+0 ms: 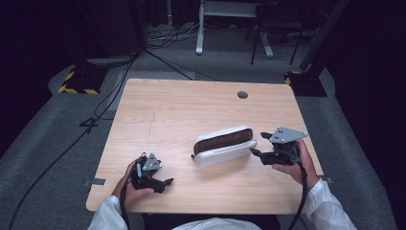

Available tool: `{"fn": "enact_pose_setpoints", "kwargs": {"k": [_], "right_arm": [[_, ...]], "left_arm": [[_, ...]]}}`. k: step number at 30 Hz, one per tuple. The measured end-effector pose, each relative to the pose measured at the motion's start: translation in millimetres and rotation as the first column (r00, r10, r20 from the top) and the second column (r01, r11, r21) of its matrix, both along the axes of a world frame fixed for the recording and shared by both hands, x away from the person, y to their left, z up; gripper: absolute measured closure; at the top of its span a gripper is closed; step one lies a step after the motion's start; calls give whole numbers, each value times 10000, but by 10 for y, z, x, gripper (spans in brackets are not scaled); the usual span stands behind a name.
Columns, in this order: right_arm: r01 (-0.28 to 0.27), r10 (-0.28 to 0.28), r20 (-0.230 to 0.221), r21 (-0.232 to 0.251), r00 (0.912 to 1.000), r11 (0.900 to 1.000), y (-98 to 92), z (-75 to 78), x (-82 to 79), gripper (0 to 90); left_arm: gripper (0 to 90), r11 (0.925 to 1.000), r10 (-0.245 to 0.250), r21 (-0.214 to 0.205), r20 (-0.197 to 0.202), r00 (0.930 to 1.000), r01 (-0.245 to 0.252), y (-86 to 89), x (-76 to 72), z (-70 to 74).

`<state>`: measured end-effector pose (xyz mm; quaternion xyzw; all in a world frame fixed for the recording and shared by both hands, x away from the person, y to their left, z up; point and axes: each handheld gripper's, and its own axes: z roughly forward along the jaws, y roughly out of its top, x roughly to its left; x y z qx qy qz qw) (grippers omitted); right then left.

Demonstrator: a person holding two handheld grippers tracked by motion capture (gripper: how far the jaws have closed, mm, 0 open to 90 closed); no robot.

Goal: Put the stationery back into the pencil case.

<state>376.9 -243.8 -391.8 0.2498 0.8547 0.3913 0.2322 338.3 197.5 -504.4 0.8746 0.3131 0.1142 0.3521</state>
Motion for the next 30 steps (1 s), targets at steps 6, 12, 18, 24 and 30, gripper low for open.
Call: {"fn": "enact_pose_setpoints", "kwargs": {"k": [6, 12, 18, 24, 30], "right_arm": [[41, -41, 41, 39, 10000, 10000, -129, -34, -64, 302], [112, -112, -18, -343, 9999, 9994, -245, -123, -109, 292], [397, -414, -217, -764, 9989, 9963, -440, -273, -138, 288], [647, -698, -438, -1087, 9966, 9920, -607, -439, -168, 284], [941, -1031, -733, -1169, 9920, 9887, -808, -626, -199, 281]], "left_arm": [[148, 10000, -4, 1, -1, 10000, 4, 0, 0, 0], [148, 10000, -9, 1, -3, 10000, 9, 0, 1, 0], [147, 10000, -26, 11, 3, 10000, 26, 1, 2, 1], [147, 10000, -28, 11, 2, 10000, 28, 1, 3, 1], [147, 10000, -17, 0, 15, 10000, 17, 0, 3, -1]]}}
